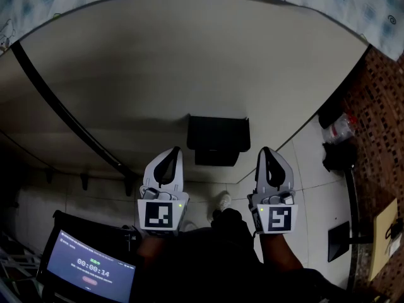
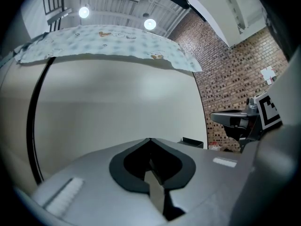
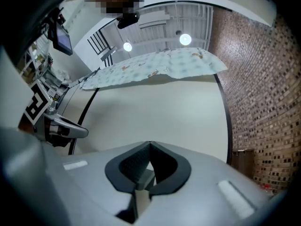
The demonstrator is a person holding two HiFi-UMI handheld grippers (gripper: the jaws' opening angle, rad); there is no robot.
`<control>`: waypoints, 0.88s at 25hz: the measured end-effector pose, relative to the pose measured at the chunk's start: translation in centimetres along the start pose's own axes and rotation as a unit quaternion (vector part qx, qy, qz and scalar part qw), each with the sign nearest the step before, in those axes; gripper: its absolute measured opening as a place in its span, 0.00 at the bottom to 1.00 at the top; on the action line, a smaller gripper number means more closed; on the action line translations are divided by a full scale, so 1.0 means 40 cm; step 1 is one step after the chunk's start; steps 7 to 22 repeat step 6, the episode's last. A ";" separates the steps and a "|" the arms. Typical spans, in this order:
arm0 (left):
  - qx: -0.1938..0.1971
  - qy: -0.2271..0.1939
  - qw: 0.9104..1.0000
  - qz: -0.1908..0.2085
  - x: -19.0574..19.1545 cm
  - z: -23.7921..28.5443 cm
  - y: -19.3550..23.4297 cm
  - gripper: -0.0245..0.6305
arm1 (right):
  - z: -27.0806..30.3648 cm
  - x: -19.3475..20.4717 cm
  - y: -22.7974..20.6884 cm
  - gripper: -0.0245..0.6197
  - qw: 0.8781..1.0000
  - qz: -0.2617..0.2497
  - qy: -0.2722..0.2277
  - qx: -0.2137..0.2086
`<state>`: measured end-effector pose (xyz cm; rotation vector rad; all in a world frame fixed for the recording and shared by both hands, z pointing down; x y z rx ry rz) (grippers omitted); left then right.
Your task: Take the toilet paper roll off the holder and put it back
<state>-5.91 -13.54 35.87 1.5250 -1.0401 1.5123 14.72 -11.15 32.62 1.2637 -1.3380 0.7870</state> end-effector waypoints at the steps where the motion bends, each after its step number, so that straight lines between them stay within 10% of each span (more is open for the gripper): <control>1: -0.001 -0.001 1.000 0.000 -0.001 0.000 0.001 0.06 | 0.003 -0.001 0.002 0.04 1.000 0.000 -0.001 -0.001; 22: 0.001 -0.002 1.000 0.008 -0.002 0.001 -0.006 0.06 | 0.007 0.005 0.001 0.04 1.000 0.005 0.003 -0.002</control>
Point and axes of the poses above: the fingertips, and each gripper's own axes: z forward along the fingers, y to its left, x out of its underside, the point moved 3 cm from there along -z, backward along the fingers
